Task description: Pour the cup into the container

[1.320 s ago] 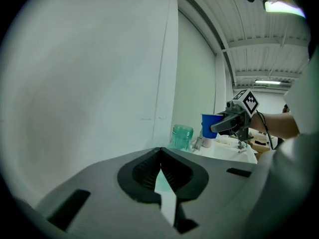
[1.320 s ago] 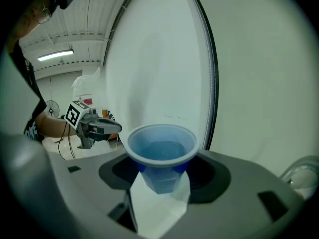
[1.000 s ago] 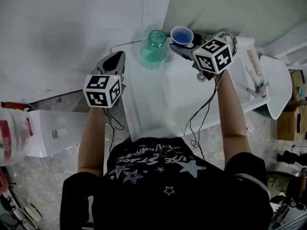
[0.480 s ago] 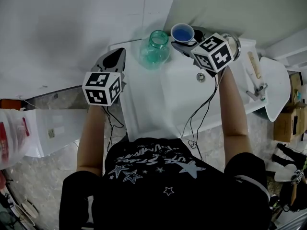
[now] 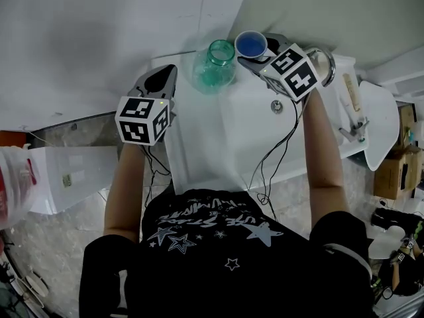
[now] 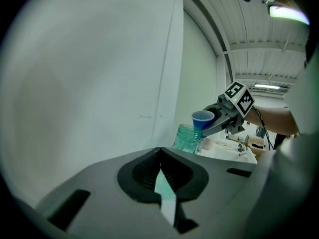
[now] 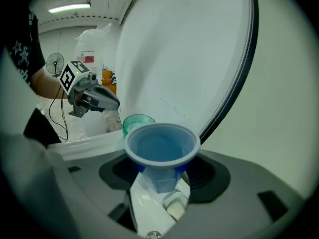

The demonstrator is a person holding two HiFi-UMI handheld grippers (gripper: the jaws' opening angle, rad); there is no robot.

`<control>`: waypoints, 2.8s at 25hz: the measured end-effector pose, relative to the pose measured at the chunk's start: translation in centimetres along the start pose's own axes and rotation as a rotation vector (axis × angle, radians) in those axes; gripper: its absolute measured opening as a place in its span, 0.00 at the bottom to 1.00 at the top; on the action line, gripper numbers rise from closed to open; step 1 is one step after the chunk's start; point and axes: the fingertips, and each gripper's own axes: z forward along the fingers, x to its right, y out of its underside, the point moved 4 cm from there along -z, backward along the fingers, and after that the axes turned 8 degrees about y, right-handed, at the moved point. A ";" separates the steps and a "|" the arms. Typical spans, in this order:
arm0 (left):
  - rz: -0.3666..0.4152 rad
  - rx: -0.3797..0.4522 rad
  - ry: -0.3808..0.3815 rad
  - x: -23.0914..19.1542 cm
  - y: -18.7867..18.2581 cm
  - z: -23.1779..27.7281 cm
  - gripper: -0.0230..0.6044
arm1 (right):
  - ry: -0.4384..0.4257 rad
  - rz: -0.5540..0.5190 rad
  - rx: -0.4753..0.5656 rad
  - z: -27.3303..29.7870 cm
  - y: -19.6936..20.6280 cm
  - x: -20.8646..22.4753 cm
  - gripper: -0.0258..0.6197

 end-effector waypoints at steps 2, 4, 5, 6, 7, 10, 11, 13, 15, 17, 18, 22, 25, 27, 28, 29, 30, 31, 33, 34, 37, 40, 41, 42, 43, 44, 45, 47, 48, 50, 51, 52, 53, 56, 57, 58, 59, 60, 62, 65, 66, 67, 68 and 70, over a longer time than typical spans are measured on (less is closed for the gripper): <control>0.001 -0.001 0.002 0.1 0.1 0.0 0.05 | 0.010 -0.029 -0.010 -0.1 -0.2 0.1 0.47; 0.001 -0.001 0.003 0.1 0.0 0.1 0.05 | 0.015 -0.053 -0.016 -0.1 -0.5 0.1 0.47; 0.001 -0.001 0.004 0.2 0.0 0.1 0.05 | 0.018 -0.066 -0.019 -0.2 -0.6 0.1 0.47; 0.001 0.000 0.005 0.2 0.0 0.1 0.05 | 0.022 -0.081 -0.021 -0.2 -0.7 0.1 0.47; 0.001 0.001 0.007 0.3 0.0 0.2 0.05 | 0.025 -0.095 -0.021 -0.1 -0.8 0.1 0.47; 0.000 0.002 0.011 0.3 0.0 0.3 0.05 | 0.032 -0.118 -0.031 -0.2 -1.4 0.0 0.47; -0.001 0.003 0.011 0.3 0.0 0.3 0.05 | 0.034 -0.128 -0.036 -0.1 -1.5 0.0 0.47; -0.004 0.005 0.011 0.3 0.0 0.3 0.05 | 0.041 -0.154 -0.047 0.0 -1.8 0.0 0.47; -0.006 0.008 0.011 0.2 -0.1 0.3 0.05 | 0.048 -0.182 -0.060 0.1 -1.8 0.0 0.47; -0.009 0.009 0.010 0.1 0.0 0.2 0.05 | 0.055 -0.206 -0.074 0.2 -1.8 0.0 0.47; -0.010 0.009 0.010 0.1 0.0 0.2 0.05 | 0.058 -0.216 -0.079 0.3 -1.8 -0.1 0.47; -0.014 0.015 0.010 0.0 0.1 0.2 0.05 | 0.083 -0.286 -0.096 0.2 -2.3 0.1 0.47; -0.016 0.018 0.011 0.1 0.1 0.2 0.05 | 0.095 -0.318 -0.108 0.2 -2.4 0.2 0.47; -0.019 0.020 0.012 0.1 0.1 0.2 0.05 | 0.098 -0.332 -0.117 0.3 -2.4 0.1 0.47; -0.021 0.021 0.012 0.1 0.1 0.2 0.05 | 0.101 -0.339 -0.122 0.4 -2.4 0.1 0.47; -0.023 0.022 0.012 0.0 0.1 0.2 0.05 | 0.105 -0.346 -0.127 0.4 -2.4 0.1 0.47; -0.025 0.023 0.011 0.0 0.2 0.1 0.05 | 0.111 -0.353 -0.131 0.5 -2.4 0.1 0.47; -0.026 0.022 0.011 0.0 0.3 0.1 0.05 | 0.118 -0.361 -0.135 0.6 -2.4 0.2 0.47; -0.029 0.020 0.010 -0.1 0.4 0.0 0.05 | 0.134 -0.380 -0.141 0.6 -2.4 0.2 0.47; -0.031 0.020 0.010 -0.1 0.5 0.0 0.05 | 0.140 -0.390 -0.144 0.7 -2.3 0.2 0.47; -0.036 0.020 0.006 -0.3 0.7 -0.1 0.05 | 0.156 -0.421 -0.158 0.8 -2.2 0.2 0.47; -0.036 0.022 0.005 -0.4 0.8 -0.3 0.05 | 0.167 -0.451 -0.168 0.9 -2.2 0.1 0.47; -0.036 0.023 0.004 -0.4 0.8 -0.3 0.05 | 0.169 -0.457 -0.169 1.0 -2.2 0.0 0.47; -0.037 0.024 0.004 -0.5 0.9 -0.4 0.05 | 0.172 -0.462 -0.170 1.0 -2.3 0.0 0.47; -0.037 0.025 0.004 -0.5 0.9 -0.4 0.05 | 0.173 -0.464 -0.170 1.0 -2.3 0.0 0.47; -0.038 0.026 0.005 -0.4 0.8 -0.4 0.05 | 0.175 -0.465 -0.169 0.9 -2.4 0.0 0.47; -0.039 0.026 0.005 -0.4 0.8 -0.4 0.05 | 0.177 -0.466 -0.168 0.9 -2.4 0.1 0.47; -0.040 0.029 0.006 -0.4 0.8 -0.4 0.05 | 0.186 -0.477 -0.170 0.8 -2.5 0.1 0.47; -0.040 0.029 0.007 -0.3 0.8 -0.4 0.05 | 0.191 -0.487 -0.173 0.8 -2.6 0.1 0.47; -0.042 0.031 0.007 -0.3 0.8 -0.4 0.05 | 0.197 -0.502 -0.176 0.8 -2.6 0.1 0.47; -0.042 0.032 0.006 -0.3 0.8 -0.4 0.05 | 0.198 -0.503 -0.176 0.8 -2.6 0.1 0.47; -0.043 0.033 0.006 -0.3 0.8 -0.5 0.05 | 0.198 -0.501 -0.176 0.8 -2.6 0.1 0.47; -0.044 0.034 0.006 -0.3 0.8 -0.5 0.05 | 0.197 -0.496 -0.175 0.8 -2.6 0.1 0.47; -0.044 0.033 0.006 -0.3 0.8 -0.6 0.05 | 0.196 -0.473 -0.170 0.7 -2.6 0.0 0.46; -0.044 0.033 0.006 -0.3 0.9 -0.7 0.05 | 0.192 -0.461 -0.167 0.7 -2.6 0.0 0.46; -0.045 0.032 0.005 -0.3 0.9 -0.7 0.05 | 0.188 -0.450 -0.164 0.7 -2.6 -0.1 0.46; -0.047 0.032 0.005 -0.3 0.9 -0.8 0.05 | 0.185 -0.442 -0.161 0.6 -2.5 -0.1 0.46; -0.049 0.032 0.005 -0.2 1.0 -0.8 0.05 | 0.184 -0.437 -0.160 0.6 -2.5 -0.2 0.46; -0.050 0.031 0.005 -0.2 1.0 -0.9 0.05 | 0.185 -0.427 -0.156 0.5 -2.6 -0.2 0.46; -0.048 0.031 0.005 -0.1 1.0 -1.0 0.05 | 0.177 -0.372 -0.133 0.3 -2.7 0.0 0.46; -0.047 0.031 0.005 0.0 1.0 -1.0 0.05 | 0.171 -0.342 -0.119 0.1 -2.8 0.0 0.46; -0.047 0.031 0.004 0.0 1.0 -1.0 0.05 | 0.164 -0.307 -0.103 0.0 -2.8 0.1 0.46; -0.046 0.031 0.003 0.1 0.9 -1.1 0.05 | 0.156 -0.267 -0.087 -0.1 -2.7 0.2 0.46; -0.045 0.031 0.001 0.2 0.9 -1.3 0.05 | 0.140 -0.190 -0.057 -0.5 -2.5 0.1 0.46</control>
